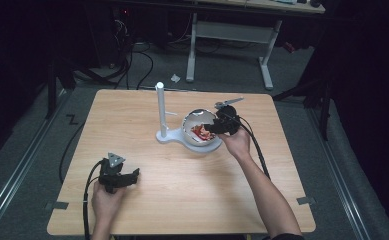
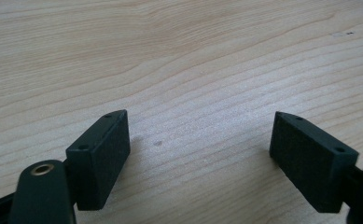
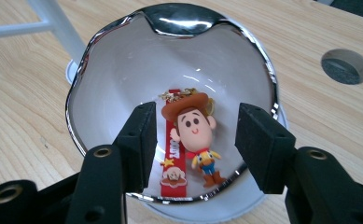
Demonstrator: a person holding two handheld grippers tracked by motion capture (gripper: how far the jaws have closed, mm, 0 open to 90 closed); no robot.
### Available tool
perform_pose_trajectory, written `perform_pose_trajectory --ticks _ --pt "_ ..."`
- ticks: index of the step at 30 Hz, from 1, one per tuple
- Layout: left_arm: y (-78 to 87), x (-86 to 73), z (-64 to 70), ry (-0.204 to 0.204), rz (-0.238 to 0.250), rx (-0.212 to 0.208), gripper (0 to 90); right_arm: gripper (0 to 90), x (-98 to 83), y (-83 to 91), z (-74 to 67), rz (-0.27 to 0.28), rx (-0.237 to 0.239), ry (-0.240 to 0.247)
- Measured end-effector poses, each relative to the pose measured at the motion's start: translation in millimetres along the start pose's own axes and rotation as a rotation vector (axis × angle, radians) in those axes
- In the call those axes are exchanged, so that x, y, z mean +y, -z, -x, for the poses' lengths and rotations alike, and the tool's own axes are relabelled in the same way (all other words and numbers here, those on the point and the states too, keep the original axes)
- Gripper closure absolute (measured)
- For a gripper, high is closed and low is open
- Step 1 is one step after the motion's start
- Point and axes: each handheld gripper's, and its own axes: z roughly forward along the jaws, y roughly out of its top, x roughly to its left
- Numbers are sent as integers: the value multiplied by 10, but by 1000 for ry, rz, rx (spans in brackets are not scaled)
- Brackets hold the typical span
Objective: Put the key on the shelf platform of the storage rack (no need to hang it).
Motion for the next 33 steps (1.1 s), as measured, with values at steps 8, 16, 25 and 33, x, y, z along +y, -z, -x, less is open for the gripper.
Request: perform_pose_trajectory --ticks 8,16,25,33 --pt "0 0 0 0 0 0 207 492 -92 229 91 56 -22 -6" --pt "0 0 0 0 0 0 207 481 -126 461 121 99 -26 6" --pt "-1 1 0 1 3 2 207 470 -236 619 250 131 -25 -50" --pt "-1 0 -1 -3 1 0 207 475 -278 799 305 147 -36 -92"
